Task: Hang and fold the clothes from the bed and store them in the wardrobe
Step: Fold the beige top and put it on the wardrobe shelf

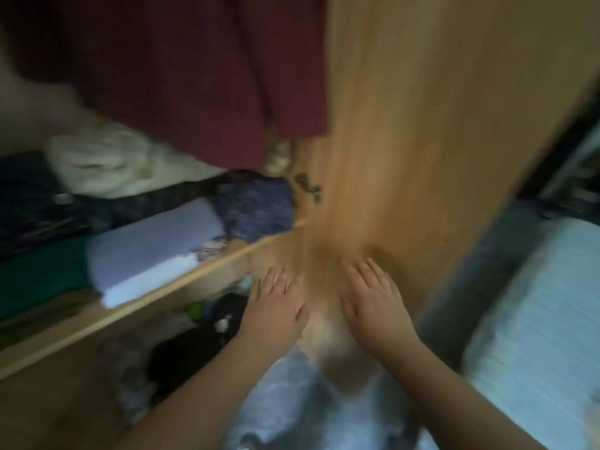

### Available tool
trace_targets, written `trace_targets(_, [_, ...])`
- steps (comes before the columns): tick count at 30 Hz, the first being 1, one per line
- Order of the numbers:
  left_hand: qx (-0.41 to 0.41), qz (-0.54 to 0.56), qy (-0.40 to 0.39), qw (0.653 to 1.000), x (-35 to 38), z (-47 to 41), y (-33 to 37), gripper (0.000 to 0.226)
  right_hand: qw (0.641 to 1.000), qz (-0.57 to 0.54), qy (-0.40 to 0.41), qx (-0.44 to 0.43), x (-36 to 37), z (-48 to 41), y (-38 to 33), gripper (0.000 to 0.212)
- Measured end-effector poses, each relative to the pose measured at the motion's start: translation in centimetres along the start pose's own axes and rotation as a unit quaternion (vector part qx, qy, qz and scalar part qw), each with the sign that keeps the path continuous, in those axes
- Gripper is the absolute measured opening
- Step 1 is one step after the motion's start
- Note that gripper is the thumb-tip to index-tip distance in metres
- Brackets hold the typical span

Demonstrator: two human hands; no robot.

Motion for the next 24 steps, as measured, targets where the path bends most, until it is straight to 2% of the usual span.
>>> trace_targets(4, [0.152,0.009,-0.011,0.988,1.2,3.6,19.3,0.075,0.98,0.057,0.049,0.182,-7.5,16.7,12.7,0.061])
trace_targets(6, [0.229,0.002,-0.005,0.974,1.2,6.6,28.7,0.072,0.959,0.081,0.069,0.263,-10.9,25.4,17.4,0.06])
trace_targets(8, [0.302,-0.005,-0.014,0.953,1.2,10.2,37.1,0.069,0.935,0.101,0.08,0.332,-13.6,33.5,20.7,0.06])
trace_targets(11, [0.401,-0.011,-0.018,0.916,1.7,15.9,47.1,0.083,0.898,0.105,0.107,0.413,-16.9,43.8,23.5,0.062])
trace_targets(13, [0.452,-0.023,-0.018,0.892,2.2,19.1,52.2,0.083,0.876,0.102,0.13,0.453,-18.6,49.0,24.9,0.061])
trace_targets(15, [0.488,-0.038,-0.027,0.872,2.7,21.1,56.0,0.072,0.86,0.092,0.134,0.485,-19.3,53.2,26.5,0.057])
trace_targets(17, [0.509,-0.049,-0.023,0.859,3.3,22.1,59.1,0.078,0.847,0.077,0.141,0.506,-19.7,56.4,28.3,0.057])
trace_targets(20, [0.52,-0.063,-0.033,0.851,4.9,21.7,62.8,0.091,0.832,0.059,0.138,0.535,-20.0,59.3,31.3,0.059])
trace_targets(24, [0.509,-0.041,-0.052,0.858,7.0,18.9,67.5,0.09,0.827,0.046,0.137,0.544,-20.4,60.2,36.7,0.058])
Point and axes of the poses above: each hand's wrist, its own z-axis away from the middle knuckle, its own x-axis out of the palm, y = z × x, the point moved 8 cm from there along -z, towards the middle knuckle, and after that the axes turned 13 degrees about -z, right-handed, at the moved point
